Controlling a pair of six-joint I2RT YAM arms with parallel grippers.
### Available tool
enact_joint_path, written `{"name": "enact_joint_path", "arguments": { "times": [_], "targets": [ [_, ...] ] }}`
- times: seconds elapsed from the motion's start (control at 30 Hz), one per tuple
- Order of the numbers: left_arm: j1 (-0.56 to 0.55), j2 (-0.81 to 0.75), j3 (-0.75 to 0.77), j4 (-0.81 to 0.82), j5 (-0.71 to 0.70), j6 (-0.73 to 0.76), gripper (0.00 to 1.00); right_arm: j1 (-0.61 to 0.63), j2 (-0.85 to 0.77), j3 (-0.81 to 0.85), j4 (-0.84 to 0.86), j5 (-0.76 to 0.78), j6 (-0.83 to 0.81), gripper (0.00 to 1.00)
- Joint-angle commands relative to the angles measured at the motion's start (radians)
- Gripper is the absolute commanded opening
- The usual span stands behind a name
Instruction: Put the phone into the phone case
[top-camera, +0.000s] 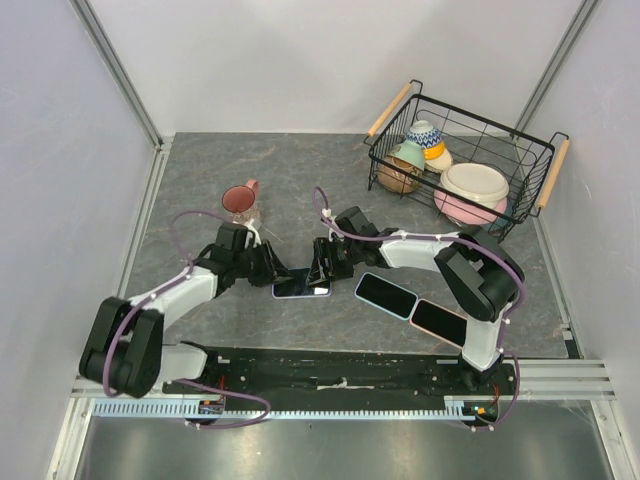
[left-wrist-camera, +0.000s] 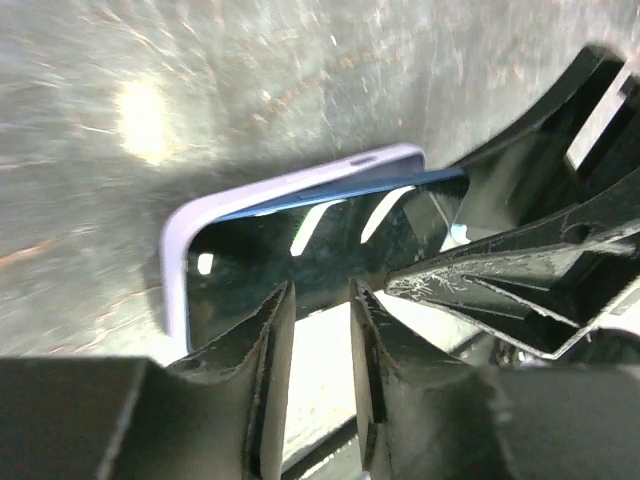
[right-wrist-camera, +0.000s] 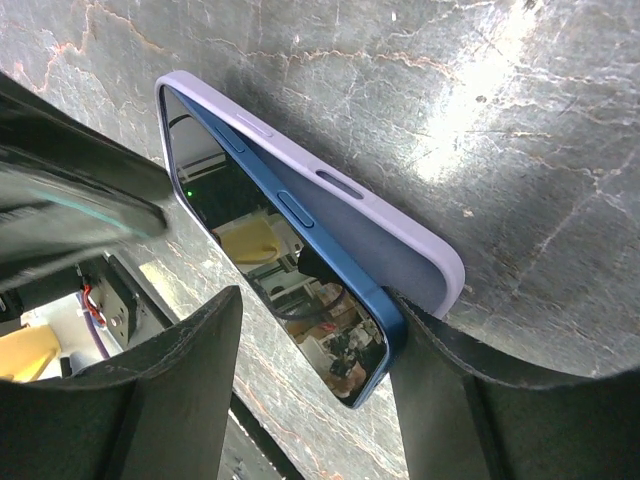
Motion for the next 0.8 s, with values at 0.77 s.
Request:
{"name": "enact_joint_path", "arguments": {
  "times": [0.77],
  "targets": [
    [0.084, 0.120, 0.059, -0.091, -0.049, 0.067, 0.41, 0.026, 0.229, -0.056, -0.141, 0.060, 0.036, 0.45]
  ]
}}
